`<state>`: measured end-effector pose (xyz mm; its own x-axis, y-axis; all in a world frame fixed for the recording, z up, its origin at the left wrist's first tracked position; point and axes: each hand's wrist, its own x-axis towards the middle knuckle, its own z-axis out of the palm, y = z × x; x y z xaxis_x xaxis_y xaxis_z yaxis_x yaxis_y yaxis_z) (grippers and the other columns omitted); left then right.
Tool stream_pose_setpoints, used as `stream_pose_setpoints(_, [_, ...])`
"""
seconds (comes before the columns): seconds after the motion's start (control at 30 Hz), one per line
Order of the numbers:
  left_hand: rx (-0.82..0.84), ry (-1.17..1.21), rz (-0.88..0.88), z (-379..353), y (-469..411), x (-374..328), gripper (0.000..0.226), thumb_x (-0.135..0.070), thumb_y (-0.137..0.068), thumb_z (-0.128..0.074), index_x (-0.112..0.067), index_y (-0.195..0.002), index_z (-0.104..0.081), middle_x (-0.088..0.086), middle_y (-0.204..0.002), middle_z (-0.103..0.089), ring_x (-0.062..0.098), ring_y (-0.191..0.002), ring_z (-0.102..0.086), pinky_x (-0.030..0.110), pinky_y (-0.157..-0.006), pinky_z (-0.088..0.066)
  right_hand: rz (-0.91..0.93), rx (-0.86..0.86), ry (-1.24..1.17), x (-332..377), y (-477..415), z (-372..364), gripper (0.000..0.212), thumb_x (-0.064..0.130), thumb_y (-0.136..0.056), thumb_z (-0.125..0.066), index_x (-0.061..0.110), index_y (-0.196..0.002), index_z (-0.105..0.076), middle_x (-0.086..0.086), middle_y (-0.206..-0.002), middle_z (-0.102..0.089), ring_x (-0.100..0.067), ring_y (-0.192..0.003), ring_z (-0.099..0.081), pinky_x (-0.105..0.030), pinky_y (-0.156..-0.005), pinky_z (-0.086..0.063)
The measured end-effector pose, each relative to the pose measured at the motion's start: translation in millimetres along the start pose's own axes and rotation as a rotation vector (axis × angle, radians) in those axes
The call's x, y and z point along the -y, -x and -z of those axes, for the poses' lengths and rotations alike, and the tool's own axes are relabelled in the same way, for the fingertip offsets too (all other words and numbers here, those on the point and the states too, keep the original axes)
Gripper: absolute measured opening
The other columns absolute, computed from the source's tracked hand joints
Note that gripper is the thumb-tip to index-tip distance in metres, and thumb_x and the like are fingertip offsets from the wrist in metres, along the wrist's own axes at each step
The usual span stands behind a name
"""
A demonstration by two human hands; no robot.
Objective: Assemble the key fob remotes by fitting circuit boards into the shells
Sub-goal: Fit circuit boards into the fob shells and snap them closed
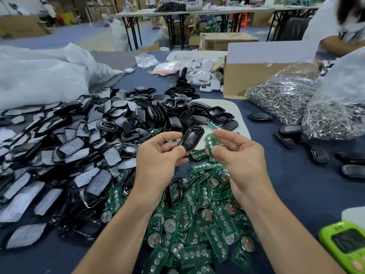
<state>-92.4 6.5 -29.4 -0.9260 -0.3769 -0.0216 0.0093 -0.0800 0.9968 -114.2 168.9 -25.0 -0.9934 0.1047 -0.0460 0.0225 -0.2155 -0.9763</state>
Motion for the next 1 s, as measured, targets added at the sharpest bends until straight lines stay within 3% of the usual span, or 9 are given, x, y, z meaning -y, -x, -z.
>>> stream_pose_setpoints(0.07, [-0.005,-0.035,-0.007,0.3,0.0,0.9,0.035,0.007,-0.089,-0.073,-0.024,-0.103,-0.078,0.001,-0.089,-0.082,0.019,-0.081,-0.080,0.026,-0.068,-0.064,-0.002,-0.005,0.026,0.3,-0.3,0.6,0.049,-0.016,-0.083,-0.072,0.027,-0.107,-0.076,0.004,-0.108,-0.079,-0.005,-0.087,-0.075,-0.031,-0.086,-0.062])
stream_pose_setpoints(0.17, [0.012,-0.172,-0.041,-0.8,1.4,1.9,0.036,0.001,-0.090,-0.071,-0.032,-0.103,-0.078,-0.008,-0.090,-0.082,0.015,-0.077,-0.079,0.031,-0.072,-0.065,0.002,-0.011,0.022,1.1,-3.3,0.8,0.034,-0.012,-0.087,-0.072,0.020,-0.095,-0.078,-0.007,-0.100,-0.080,-0.024,-0.090,-0.077,-0.039,-0.089,-0.062])
stream_pose_setpoints(0.23, [0.006,-0.307,-0.106,-1.8,4.2,1.7,0.034,-0.007,-0.088,-0.071,-0.037,-0.099,-0.081,-0.018,-0.087,-0.080,0.006,-0.072,-0.077,0.024,-0.067,-0.061,0.010,-0.024,0.014,0.7,-4.8,0.7,0.024,-0.010,-0.088,-0.072,0.013,-0.093,-0.077,-0.010,-0.096,-0.079,-0.030,-0.089,-0.075,-0.040,-0.089,-0.061])
stream_pose_setpoints(0.37, [0.009,-0.460,-0.191,-5.1,10.8,-2.4,0.034,-0.013,-0.083,-0.070,-0.044,-0.090,-0.083,-0.024,-0.072,-0.075,0.002,-0.062,-0.070,0.011,-0.050,-0.049,0.057,0.111,0.063,4.6,-3.5,0.7,0.025,-0.006,-0.091,-0.070,0.017,-0.084,-0.076,0.002,-0.092,-0.078,-0.008,-0.085,-0.068,-0.033,-0.087,-0.056])
stream_pose_setpoints(0.5, [0.076,-0.369,-0.197,-4.0,9.8,-4.1,0.037,-0.017,-0.087,-0.067,-0.049,-0.098,-0.081,-0.017,-0.082,-0.079,0.020,-0.069,-0.074,0.035,-0.065,-0.066,-0.041,0.333,0.162,2.5,2.0,-2.9,0.024,-0.005,-0.094,-0.067,0.016,-0.085,-0.074,-0.003,-0.090,-0.079,-0.016,-0.075,-0.072,-0.050,-0.076,-0.052])
stream_pose_setpoints(0.63, [0.019,-0.051,-0.107,-1.1,2.3,-3.0,0.039,-0.008,-0.091,-0.077,-0.037,-0.118,-0.075,-0.008,-0.098,-0.081,0.007,-0.085,-0.076,0.018,-0.072,-0.058,-0.091,0.278,0.120,2.0,4.7,-4.7,0.020,-0.012,-0.086,-0.073,0.008,-0.084,-0.074,-0.013,-0.079,-0.073,-0.018,-0.058,-0.067,-0.027,-0.059,-0.057])
stream_pose_setpoints(0.7, [0.004,0.011,-0.078,0.2,0.2,-2.5,0.043,-0.007,-0.088,-0.082,-0.032,-0.122,-0.073,-0.007,-0.098,-0.082,0.009,-0.087,-0.078,0.017,-0.072,-0.059,-0.139,0.242,0.043,3.2,5.5,-7.1,0.020,-0.013,-0.086,-0.073,0.007,-0.084,-0.072,-0.009,-0.074,-0.072,-0.017,-0.056,-0.068,-0.023,-0.053,-0.057])
stream_pose_setpoints(0.87, [-0.092,-0.200,-0.203,0.2,3.4,-0.2,0.038,-0.013,-0.082,-0.088,-0.031,-0.113,-0.077,-0.020,-0.088,-0.080,0.003,-0.076,-0.077,0.015,-0.066,-0.059,-0.236,0.299,-0.131,7.1,7.9,-11.2,0.020,-0.005,-0.094,-0.066,0.013,-0.086,-0.068,-0.009,-0.093,-0.077,-0.022,-0.080,-0.071,-0.020,-0.053,-0.056])
stream_pose_setpoints(1.0, [-0.081,-0.288,-0.278,-1.6,7.8,-1.8,0.025,-0.019,-0.082,-0.088,-0.035,-0.100,-0.082,-0.024,-0.083,-0.078,-0.002,-0.076,-0.075,0.015,-0.070,-0.060,-0.224,0.384,-0.109,4.8,12.8,-12.8,0.024,-0.004,-0.091,-0.070,0.016,-0.081,-0.076,-0.001,-0.081,-0.073,-0.013,-0.076,-0.071,-0.026,-0.071,-0.060])
